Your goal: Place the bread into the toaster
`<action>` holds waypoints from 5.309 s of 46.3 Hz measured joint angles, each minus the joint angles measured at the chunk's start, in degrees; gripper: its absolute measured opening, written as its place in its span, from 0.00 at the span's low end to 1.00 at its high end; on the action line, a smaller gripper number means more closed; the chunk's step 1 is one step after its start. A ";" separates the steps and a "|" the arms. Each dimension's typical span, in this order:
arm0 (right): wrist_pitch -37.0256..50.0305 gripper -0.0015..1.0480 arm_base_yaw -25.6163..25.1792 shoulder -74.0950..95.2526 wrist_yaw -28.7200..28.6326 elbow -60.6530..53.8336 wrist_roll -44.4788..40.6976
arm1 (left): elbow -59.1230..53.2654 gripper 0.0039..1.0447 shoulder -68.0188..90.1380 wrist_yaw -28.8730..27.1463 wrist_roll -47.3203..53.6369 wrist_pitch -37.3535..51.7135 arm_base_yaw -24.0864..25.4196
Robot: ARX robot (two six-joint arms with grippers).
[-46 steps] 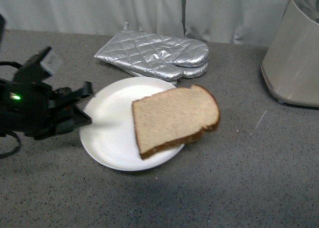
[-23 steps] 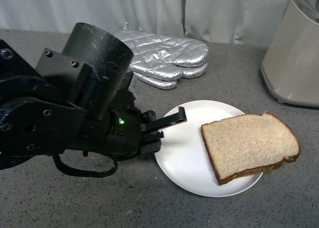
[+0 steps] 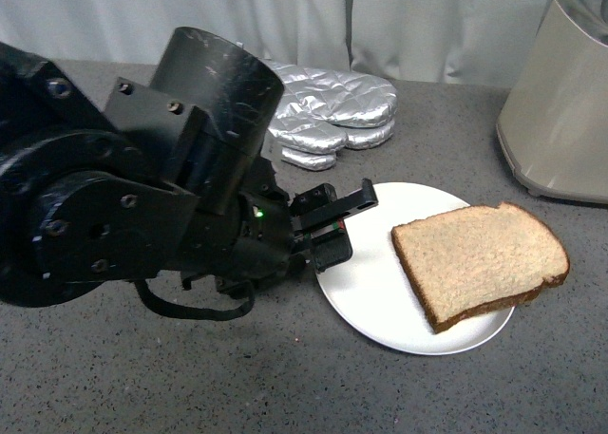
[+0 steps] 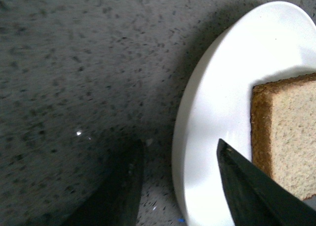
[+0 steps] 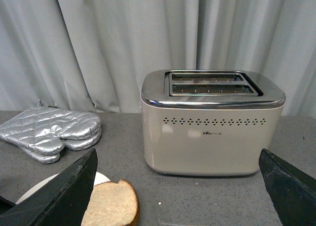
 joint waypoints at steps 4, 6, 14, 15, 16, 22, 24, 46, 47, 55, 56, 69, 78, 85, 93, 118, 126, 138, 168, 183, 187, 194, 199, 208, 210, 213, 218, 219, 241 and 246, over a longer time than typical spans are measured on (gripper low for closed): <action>0.00 0.91 0.00 0.00 0.00 0.00 0.00 | -2.86 0.54 -2.16 0.04 0.20 0.81 1.53; 0.00 0.91 0.00 0.00 0.00 0.00 0.00 | -4.76 0.59 -3.54 0.02 0.42 1.49 2.56; 0.00 0.91 0.00 0.00 0.00 0.00 0.00 | -15.85 0.84 -14.08 2.34 2.99 3.23 9.73; 0.00 0.91 0.00 0.00 0.00 0.00 0.00 | -17.55 0.87 -16.26 2.67 3.21 3.06 11.10; 0.00 0.91 0.00 0.00 0.00 0.00 0.00 | -20.09 0.92 -19.80 3.74 3.54 2.49 13.22; 0.00 0.91 0.00 0.00 -0.02 0.00 0.00 | -29.64 0.93 -35.39 6.14 4.00 0.48 22.60; 0.00 0.91 0.00 0.00 0.00 0.00 0.00 | -33.38 0.94 -43.41 8.70 3.65 -2.43 27.08; 0.00 0.91 0.00 0.00 -0.04 0.00 0.00 | -49.24 0.35 -119.64 -9.77 37.79 -21.77 29.00; 0.00 0.91 0.00 0.00 0.02 0.00 0.00 | -49.24 0.31 -119.69 -10.01 38.53 -21.79 28.94; 0.00 0.91 0.00 0.00 0.00 0.00 0.00 | -49.24 0.04 -119.82 -9.94 40.37 -21.79 28.87; 0.00 0.91 0.00 0.00 0.00 0.00 0.00 | -49.24 0.04 -119.82 -10.03 40.41 -21.79 28.87; 0.00 0.91 0.00 0.00 0.00 0.00 0.00 | -49.24 0.31 -119.84 -10.01 40.98 -21.79 28.87; -11.19 0.91 -6.60 19.58 -13.20 6.84 16.52 | -49.24 0.70 -119.86 -10.01 41.00 -21.79 28.87; 2.75 0.91 -8.31 40.11 -10.47 7.56 23.87 | -49.24 0.95 -119.86 -9.99 41.09 -21.79 28.87; 16.22 0.91 -3.89 57.09 -6.27 5.49 28.98 | -49.24 0.94 -119.86 -9.99 41.09 -21.79 28.87; 45.07 0.91 4.20 91.01 -1.55 6.08 44.89 | -49.24 0.94 -119.86 -9.99 41.09 -21.79 28.87; 51.80 0.91 5.66 97.59 -0.94 7.72 47.91 | -49.24 0.94 -119.86 -9.99 41.09 -21.79 28.87; 56.08 0.91 7.69 106.77 -0.33 12.28 52.24 | -49.24 0.94 -119.86 -9.99 41.09 -21.79 28.87; 52.68 0.91 10.21 113.90 0.59 22.73 54.29 | -49.24 0.94 -119.86 -9.99 41.09 -21.79 28.87; 50.75 0.85 11.06 114.81 1.31 25.29 54.25 | -49.24 0.94 -119.86 -9.99 41.09 -21.79 28.87; 49.96 0.68 11.17 115.27 1.33 25.66 54.25 | -49.24 0.94 -119.86 -9.99 41.09 -21.79 28.87; 48.96 0.41 11.15 115.36 1.36 26.67 54.05 | -49.24 0.94 -119.86 -9.99 41.09 -21.79 28.87; 47.93 0.20 10.95 114.42 1.03 27.50 53.96 | -49.24 0.94 -119.86 -9.99 41.09 -21.79 28.87; 46.64 0.03 10.60 112.63 0.70 28.55 53.88 | -49.24 0.94 -119.86 -9.99 41.09 -21.79 28.87; 46.42 0.03 10.60 112.15 0.70 28.74 53.99 | -49.24 0.94 -119.86 -9.99 41.09 -21.79 28.87; 45.92 0.03 10.64 111.40 0.68 29.03 54.18 | -49.24 0.94 -119.86 -9.99 41.09 -21.79 28.87; 44.17 0.03 11.08 108.96 0.46 30.14 54.75 | -49.24 0.94 -119.86 -9.99 41.09 -21.79 28.87; 43.67 0.03 11.30 108.06 0.39 30.56 55.01 | -49.24 0.94 -119.86 -9.99 41.09 -21.79 28.87; 24.46 0.03 10.14 81.44 13.97 43.71 52.92 | -49.24 0.94 -119.86 -10.01 41.09 -21.79 28.87; 23.87 0.03 5.11 80.87 19.93 46.03 49.29 | -49.24 0.94 -119.86 -10.03 41.09 -21.79 28.87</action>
